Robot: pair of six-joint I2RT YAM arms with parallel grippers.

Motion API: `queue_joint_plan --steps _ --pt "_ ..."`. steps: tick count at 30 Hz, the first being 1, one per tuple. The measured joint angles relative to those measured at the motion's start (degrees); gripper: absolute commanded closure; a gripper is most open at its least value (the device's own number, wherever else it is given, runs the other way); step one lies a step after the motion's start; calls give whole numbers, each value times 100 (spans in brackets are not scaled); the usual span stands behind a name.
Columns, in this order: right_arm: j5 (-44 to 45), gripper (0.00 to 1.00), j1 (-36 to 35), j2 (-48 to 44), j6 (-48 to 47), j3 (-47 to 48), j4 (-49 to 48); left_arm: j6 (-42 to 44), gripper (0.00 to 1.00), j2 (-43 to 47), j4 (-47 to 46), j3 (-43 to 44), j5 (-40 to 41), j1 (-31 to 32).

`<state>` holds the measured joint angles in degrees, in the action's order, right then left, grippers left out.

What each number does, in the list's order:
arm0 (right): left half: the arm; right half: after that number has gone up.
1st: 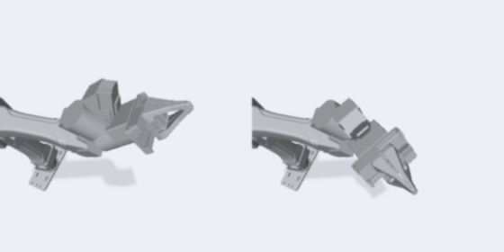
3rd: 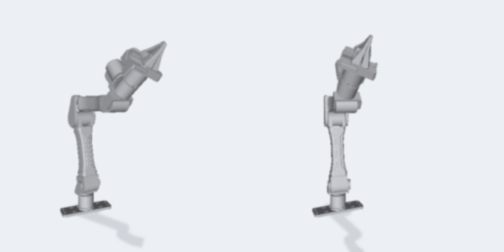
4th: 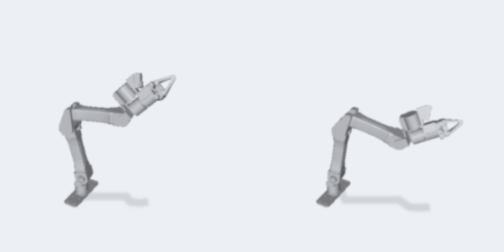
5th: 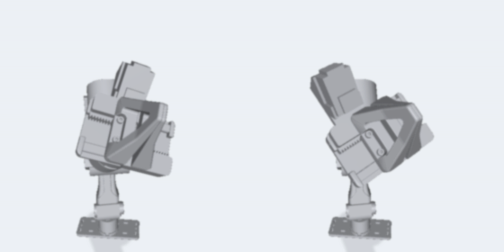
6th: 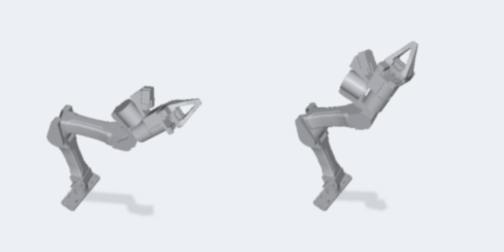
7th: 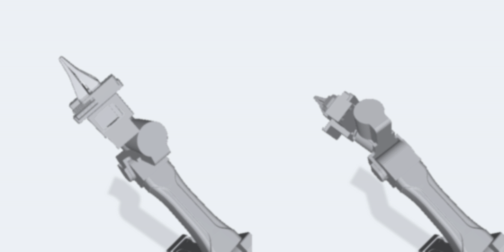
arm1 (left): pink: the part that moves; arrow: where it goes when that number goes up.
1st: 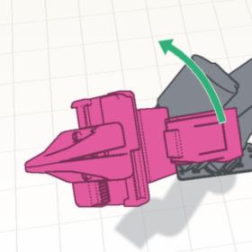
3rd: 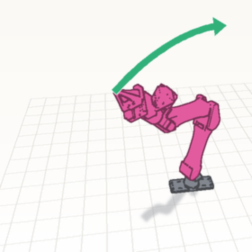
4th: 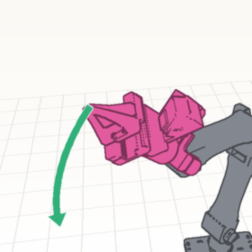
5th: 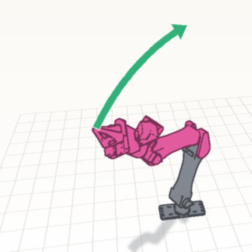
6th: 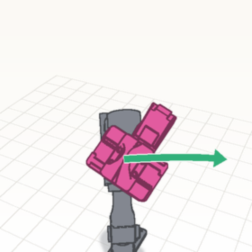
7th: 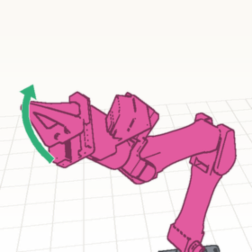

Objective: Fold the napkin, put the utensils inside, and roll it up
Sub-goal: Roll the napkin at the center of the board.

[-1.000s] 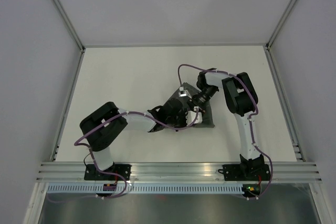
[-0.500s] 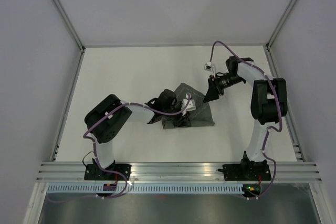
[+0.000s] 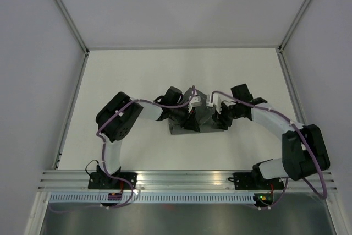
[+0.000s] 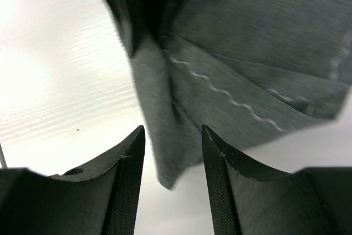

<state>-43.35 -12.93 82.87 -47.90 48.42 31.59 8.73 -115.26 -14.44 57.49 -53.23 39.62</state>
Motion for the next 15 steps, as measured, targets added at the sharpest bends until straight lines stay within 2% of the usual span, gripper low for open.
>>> queue_joint_plan --steps 5,15 --pt "734 43 -1032 -507 -39 -883 -992 -118 98 -138 2 87 -282 -81" --pt "1628 40 -1825 -284 -162 -1091 -2055 -188 98 -227 52 131 -540 -142"
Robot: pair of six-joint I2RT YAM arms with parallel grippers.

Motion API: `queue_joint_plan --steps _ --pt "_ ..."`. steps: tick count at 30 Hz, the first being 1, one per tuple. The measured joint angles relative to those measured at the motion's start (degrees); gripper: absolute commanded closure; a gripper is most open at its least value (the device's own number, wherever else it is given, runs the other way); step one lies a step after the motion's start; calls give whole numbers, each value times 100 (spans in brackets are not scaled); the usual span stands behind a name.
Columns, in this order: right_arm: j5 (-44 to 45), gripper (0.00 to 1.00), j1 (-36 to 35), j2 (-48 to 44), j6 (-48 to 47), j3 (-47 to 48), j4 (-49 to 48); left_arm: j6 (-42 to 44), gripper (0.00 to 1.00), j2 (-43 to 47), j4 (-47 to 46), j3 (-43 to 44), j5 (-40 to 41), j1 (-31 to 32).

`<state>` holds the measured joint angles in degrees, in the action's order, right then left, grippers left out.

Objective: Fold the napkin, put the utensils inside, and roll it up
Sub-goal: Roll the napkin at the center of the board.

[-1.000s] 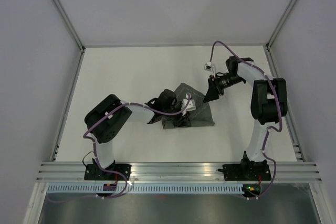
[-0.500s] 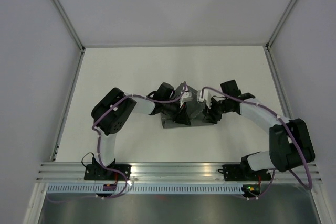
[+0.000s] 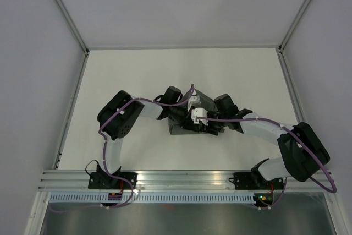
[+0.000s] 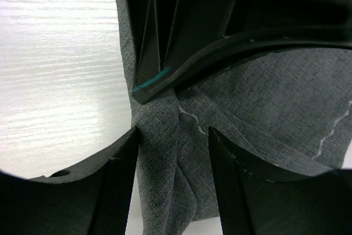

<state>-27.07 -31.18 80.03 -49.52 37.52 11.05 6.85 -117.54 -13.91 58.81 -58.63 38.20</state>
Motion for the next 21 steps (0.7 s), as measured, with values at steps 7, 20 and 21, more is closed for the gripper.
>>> queue_joint_plan --steps 7,20,21 --pt "50 41 -114 439 -109 66 57 0 98 -31 52 35 -37 -20" --pt "-120 79 -72 881 -282 603 859 -4 93 -87 116 96 -131 -57" --pt "-195 82 -17 955 -275 686 951 -11 86 -85 105 92 -129 -57"
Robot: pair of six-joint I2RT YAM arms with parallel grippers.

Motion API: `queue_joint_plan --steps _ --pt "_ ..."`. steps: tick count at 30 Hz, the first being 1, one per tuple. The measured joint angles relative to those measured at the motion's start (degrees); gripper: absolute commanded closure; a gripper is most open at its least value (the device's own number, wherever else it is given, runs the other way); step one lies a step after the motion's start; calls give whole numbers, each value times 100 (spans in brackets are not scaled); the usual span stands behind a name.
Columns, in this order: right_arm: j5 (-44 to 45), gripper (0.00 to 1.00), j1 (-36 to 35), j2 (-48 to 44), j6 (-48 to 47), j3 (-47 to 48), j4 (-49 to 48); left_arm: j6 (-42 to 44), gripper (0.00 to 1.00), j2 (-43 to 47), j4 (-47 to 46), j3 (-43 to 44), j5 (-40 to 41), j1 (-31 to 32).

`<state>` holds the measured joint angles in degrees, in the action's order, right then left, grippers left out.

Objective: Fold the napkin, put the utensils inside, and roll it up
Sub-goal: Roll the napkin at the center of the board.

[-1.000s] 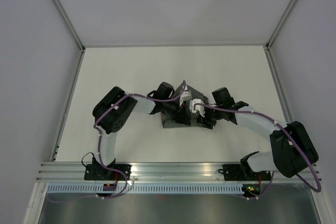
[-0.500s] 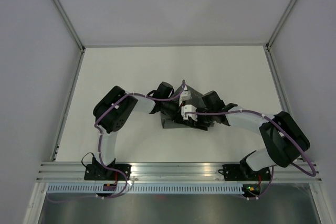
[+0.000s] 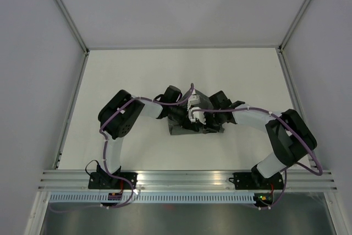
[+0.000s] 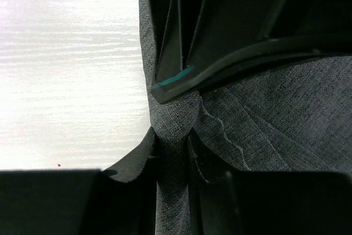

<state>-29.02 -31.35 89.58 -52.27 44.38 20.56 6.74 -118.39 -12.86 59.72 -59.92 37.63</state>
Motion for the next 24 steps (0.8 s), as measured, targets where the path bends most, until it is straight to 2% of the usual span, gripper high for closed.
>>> queue_joint_plan --steps 3,6,12,16,24 --pt "-310 87 195 258 -9 282 339 -122 77 31 -192 -103 42 -4" --pt "-737 89 450 619 -42 656 776 -295 73 142 -487 -289 201 -4" --pt "-1416 93 737 1462 -745 1567 1799 -1279 60 378 -1045 -743 678 -129" --pt "-1714 95 898 1950 -1060 2114 2465 -1729 56 675 -1220 -1084 1198 -229" --pt "-2074 96 1318 2605 -772 2743 3329 -1729 47 1340 -1843 -1812 2061 -66"
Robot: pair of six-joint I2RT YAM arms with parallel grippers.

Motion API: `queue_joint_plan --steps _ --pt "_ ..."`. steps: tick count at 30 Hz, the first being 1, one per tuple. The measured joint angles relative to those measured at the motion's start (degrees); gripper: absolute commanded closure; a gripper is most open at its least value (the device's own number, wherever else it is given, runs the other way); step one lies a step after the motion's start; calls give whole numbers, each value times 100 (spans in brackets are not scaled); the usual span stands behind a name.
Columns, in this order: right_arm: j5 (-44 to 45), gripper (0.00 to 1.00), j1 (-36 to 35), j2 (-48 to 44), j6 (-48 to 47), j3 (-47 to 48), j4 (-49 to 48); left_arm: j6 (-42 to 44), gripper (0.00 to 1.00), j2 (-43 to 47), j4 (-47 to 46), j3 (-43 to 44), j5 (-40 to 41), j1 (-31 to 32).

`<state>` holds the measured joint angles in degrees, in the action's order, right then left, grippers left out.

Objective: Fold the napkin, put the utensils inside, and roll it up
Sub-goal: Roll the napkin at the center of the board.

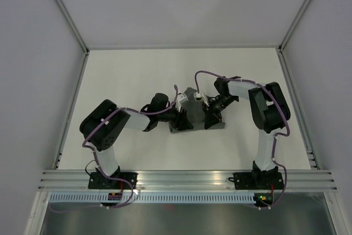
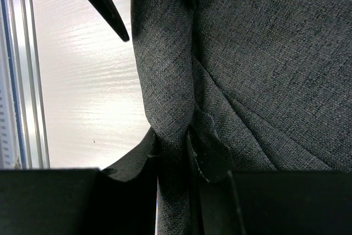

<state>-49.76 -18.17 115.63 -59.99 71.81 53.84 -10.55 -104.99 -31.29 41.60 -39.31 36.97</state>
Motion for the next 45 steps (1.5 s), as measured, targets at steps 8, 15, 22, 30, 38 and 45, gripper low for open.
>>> queue_joint_plan --steps 8,15,22,30,38,45 --pt "-63 96 74 297 66 306 409 28 39 1370 -404 -1019 1591 365" --pt "-181 98 122 717 173 752 909 1381 33 2540 -625 -1158 3858 2120" --pt "-208 99 133 1121 332 1209 1399 2699 0 1698 -802 -1132 5549 2865" --pt "-236 99 149 1211 452 1287 1480 2785 0 1626 -1346 -1150 6094 2872" --pt "-258 99 155 1322 496 1394 1609 2734 0 1749 -1427 -920 6314 2841" --pt "-282 100 160 1519 492 1596 1884 3449 3 1545 -1777 -990 6024 2935"
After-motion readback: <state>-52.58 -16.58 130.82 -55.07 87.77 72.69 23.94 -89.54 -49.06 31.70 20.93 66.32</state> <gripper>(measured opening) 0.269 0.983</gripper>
